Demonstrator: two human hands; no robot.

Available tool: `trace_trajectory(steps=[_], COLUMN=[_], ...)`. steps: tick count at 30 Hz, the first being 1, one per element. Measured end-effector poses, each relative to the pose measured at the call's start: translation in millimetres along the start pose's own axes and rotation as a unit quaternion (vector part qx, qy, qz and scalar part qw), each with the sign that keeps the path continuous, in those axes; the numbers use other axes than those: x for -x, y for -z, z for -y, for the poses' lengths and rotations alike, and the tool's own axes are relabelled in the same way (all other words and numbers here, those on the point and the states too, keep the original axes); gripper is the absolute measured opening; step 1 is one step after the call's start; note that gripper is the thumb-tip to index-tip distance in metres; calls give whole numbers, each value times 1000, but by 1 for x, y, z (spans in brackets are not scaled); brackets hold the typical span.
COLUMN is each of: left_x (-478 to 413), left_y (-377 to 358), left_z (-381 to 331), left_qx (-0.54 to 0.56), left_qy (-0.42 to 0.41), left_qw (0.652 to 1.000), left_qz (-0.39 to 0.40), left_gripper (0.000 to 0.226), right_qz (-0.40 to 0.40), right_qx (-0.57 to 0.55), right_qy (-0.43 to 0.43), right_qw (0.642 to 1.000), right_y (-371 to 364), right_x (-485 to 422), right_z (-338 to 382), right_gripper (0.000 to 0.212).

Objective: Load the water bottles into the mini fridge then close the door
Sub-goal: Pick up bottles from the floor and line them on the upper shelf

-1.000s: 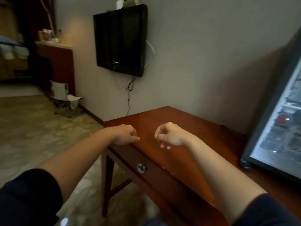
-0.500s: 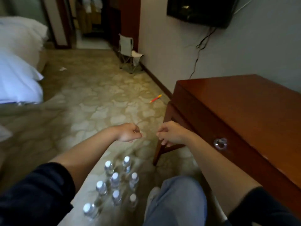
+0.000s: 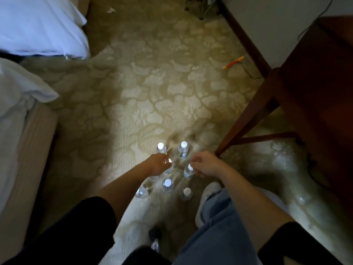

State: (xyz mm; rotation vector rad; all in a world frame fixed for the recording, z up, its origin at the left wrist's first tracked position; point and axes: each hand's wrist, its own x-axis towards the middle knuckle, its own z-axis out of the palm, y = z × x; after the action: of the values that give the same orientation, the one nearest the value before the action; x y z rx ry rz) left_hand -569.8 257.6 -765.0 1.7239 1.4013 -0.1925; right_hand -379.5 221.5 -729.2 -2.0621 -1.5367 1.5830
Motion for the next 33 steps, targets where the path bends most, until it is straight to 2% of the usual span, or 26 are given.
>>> trace_trajectory(steps=[6,8,11,13,16,19,25,33], left_x=[-32,-43,-58,-68,-83,-98,-116,-128], left_y=[-54,-73,-99,-109,-120,-131,-144,-148], left_z=[27,37,52,59,68,72,73,71], left_qx=[-15,-19,-81,-137,-149,-191,-280,-335], left_qy=[46,67,102,112,129,124,117,110], left_qw=[999,997,992,984,980,974,953,936], left_qz=[22,21,3,1,2,-6,-9,-4], left_gripper=[30,27,28,32,40,37,48,39], right_qz=[3,7,34,37,25,27,22,24], right_qx=[-65,-63,-42,-29,-38,-48,-75,-77], right_qy=[-45,-71,-103,-109,-101,-89,-88,-97], right_qw=[997,995,993,993,994,995,993,992], right_y=[-33,-43,-52,-52,-48,-48,-48,-46], right_x=[-44,-58,-75,-87,-106,-118,-132,-134], right_z=[-39,-51,-67,-70,-70,-74,-81,-88], right_gripper=[15,20,30,29,19,17,22,23])
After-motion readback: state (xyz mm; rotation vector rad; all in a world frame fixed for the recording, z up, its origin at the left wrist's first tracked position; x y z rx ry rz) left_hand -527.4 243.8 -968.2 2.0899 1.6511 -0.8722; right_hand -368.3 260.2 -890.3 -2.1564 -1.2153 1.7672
